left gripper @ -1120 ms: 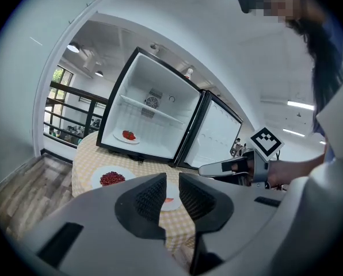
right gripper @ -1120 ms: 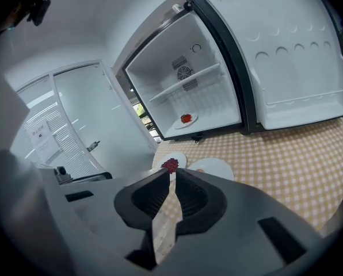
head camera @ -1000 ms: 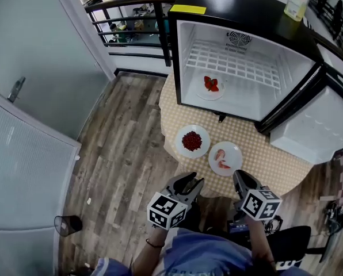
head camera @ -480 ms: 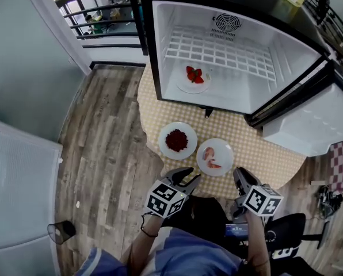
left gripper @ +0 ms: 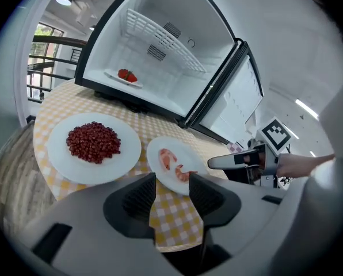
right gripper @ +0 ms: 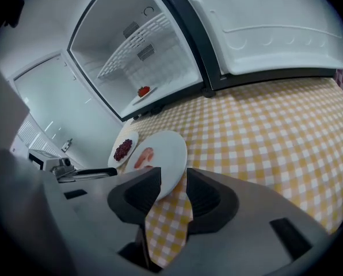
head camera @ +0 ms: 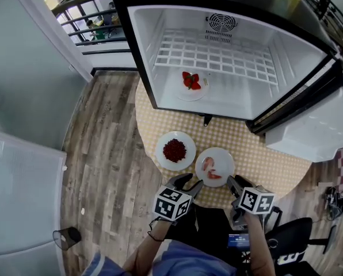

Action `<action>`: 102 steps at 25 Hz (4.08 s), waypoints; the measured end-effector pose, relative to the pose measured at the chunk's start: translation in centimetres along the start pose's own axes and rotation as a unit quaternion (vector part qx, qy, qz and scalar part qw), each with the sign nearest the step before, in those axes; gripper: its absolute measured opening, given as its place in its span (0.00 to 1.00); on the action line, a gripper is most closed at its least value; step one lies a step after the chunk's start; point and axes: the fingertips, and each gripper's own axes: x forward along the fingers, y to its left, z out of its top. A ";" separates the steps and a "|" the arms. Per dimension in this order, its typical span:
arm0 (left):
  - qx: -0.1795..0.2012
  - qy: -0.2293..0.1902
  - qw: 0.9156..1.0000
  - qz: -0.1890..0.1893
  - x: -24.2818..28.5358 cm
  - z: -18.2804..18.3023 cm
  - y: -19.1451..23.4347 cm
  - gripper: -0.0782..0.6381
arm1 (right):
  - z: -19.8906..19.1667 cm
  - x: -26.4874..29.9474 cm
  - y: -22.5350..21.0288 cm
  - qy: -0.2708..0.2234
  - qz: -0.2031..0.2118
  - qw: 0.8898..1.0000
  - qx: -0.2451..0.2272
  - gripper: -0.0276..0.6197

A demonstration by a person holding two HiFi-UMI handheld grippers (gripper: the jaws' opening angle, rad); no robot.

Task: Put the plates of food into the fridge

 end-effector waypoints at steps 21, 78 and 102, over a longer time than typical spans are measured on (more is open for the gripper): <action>0.035 0.033 0.998 0.043 2.6 -0.7 0.6 0.35 | -0.1 2.0 -0.5 -0.017 -0.034 0.999 -0.025 0.22; -0.012 -0.057 0.998 -0.014 -1.4 1.1 0.4 0.36 | 22.5 4.1 -0.3 -0.368 0.114 0.808 0.447 0.08; 0.001 -0.053 0.999 -0.002 -2.1 0.5 0.7 0.36 | 24.7 7.7 0.7 -0.348 -0.007 0.912 0.216 0.31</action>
